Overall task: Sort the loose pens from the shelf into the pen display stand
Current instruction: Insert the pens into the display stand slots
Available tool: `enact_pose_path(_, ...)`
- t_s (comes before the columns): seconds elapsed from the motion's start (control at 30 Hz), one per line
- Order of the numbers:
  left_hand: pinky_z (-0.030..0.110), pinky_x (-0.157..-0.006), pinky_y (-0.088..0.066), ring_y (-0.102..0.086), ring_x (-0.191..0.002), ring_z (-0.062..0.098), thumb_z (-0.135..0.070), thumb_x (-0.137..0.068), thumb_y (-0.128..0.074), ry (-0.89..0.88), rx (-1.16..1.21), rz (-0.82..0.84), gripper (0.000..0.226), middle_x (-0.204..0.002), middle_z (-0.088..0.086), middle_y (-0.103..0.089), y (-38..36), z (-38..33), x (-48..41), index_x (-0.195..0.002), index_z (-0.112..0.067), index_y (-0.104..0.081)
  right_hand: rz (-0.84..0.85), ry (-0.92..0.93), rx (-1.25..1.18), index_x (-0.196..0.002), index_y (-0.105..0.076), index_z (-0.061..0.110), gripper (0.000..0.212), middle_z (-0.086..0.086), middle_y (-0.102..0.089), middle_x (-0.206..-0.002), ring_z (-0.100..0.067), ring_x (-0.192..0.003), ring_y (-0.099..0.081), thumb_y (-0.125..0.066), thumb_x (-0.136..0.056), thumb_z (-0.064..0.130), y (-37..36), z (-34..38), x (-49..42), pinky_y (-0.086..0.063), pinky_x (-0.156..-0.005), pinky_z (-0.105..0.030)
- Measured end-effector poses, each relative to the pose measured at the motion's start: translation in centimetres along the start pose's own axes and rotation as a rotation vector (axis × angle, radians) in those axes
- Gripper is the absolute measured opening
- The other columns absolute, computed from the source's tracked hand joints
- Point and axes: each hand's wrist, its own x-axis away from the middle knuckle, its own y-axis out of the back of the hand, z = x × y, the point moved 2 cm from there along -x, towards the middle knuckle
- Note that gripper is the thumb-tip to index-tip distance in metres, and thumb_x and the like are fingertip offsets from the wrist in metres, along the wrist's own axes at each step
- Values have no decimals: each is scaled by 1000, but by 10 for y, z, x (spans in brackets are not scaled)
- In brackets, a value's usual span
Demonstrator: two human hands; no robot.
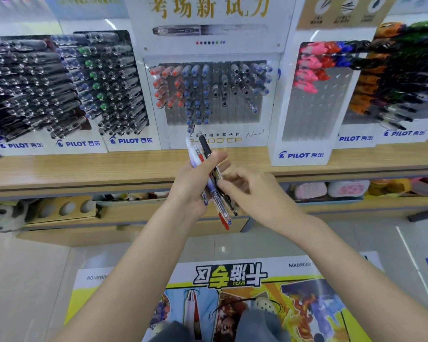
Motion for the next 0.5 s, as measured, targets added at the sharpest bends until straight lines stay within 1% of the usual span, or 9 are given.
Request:
enact_pose_path(0.03, 30, -58, -59, -68, -92, 13, -17, -92, -57, 0, 2, -7, 22, -102, 5, -71, -2, 2, 1, -108, -2, -63, 18, 3, 7, -93, -65, 23, 12, 14, -66, -83, 7, -70, -56, -57, -90, 32, 1, -1, 2, -44, -70, -12)
enact_pose_path(0.07, 30, -57, -59, -69, -87, 12, -16, -92, -57, 1, -4, -12, 20, -98, 5, -72, -4, 4, 2, -105, -2, -64, 27, -3, 13, -93, -65, 21, 12, 11, -67, -82, 4, -71, -57, -57, -89, 30, 2, -3, 4, -47, -72, -17)
enact_pose_path(0.13, 27, -54, -57, -71, -79, 12, -17, -92, -57, -1, -28, -23, 16, -82, 3, -74, -6, 7, 4, -91, -4, -66, 30, -38, 2, -89, -64, 18, 9, 7, -66, -79, -5, -74, -61, -58, -89, 25, 5, -6, 6, -52, -75, -30)
enact_pose_path(0.2, 28, -56, -58, -70, -84, 15, -16, -93, -56, -21, -36, -30, 17, -77, 2, -74, -10, 9, 7, -83, -7, -64, 11, -90, -28, -86, -62, 19, 5, 4, -67, -78, -11, -76, -64, -58, -88, 20, 10, -9, 7, -53, -77, -35)
enact_pose_path(0.27, 28, -56, -57, -70, -85, 16, -16, -95, -53, -43, -30, -32, 18, -80, 3, -74, -13, 11, 9, -84, -7, -63, -33, -117, -54, -81, -60, 22, 8, 1, -69, -79, -15, -76, -65, -59, -88, 18, 15, -13, 9, -53, -76, -34)
enact_pose_path(0.33, 29, -57, -58, -71, -79, 15, -17, -96, -51, -46, -44, -38, 20, -80, 5, -74, -17, 13, 10, -88, -4, -64, -69, -124, -70, -81, -59, 23, 10, 0, -69, -78, -15, -73, -66, -59, -89, 18, 20, -15, 12, -54, -74, -33)
enact_pose_path(0.43, 46, -74, -59, -71, -84, 27, -20, -96, -52, -18, -34, -72, 25, -98, 15, -71, -21, 16, 10, -105, 2, -62, -158, -121, -195, -83, -56, 22, 13, 5, -66, -74, -5, -58, -64, -55, -92, 13, 27, -17, 18, -58, -64, -31)
enact_pose_path(0.47, 45, -74, -59, -71, -83, 27, -19, -95, -53, -20, -8, -81, 25, -100, 16, -70, -22, 17, 10, -108, 2, -60, -211, -118, -249, -82, -55, 23, 15, 6, -64, -72, -3, -54, -62, -54, -92, 12, 30, -19, 19, -58, -59, -29)
enact_pose_path(0.5, 38, -69, -60, -72, -78, 23, -17, -95, -53, -26, 16, -83, 22, -97, 14, -71, -23, 17, 11, -106, 1, -59, -263, -110, -291, -81, -54, 24, 16, 6, -63, -73, -4, -53, -61, -55, -92, 12, 34, -20, 21, -56, -56, -26)
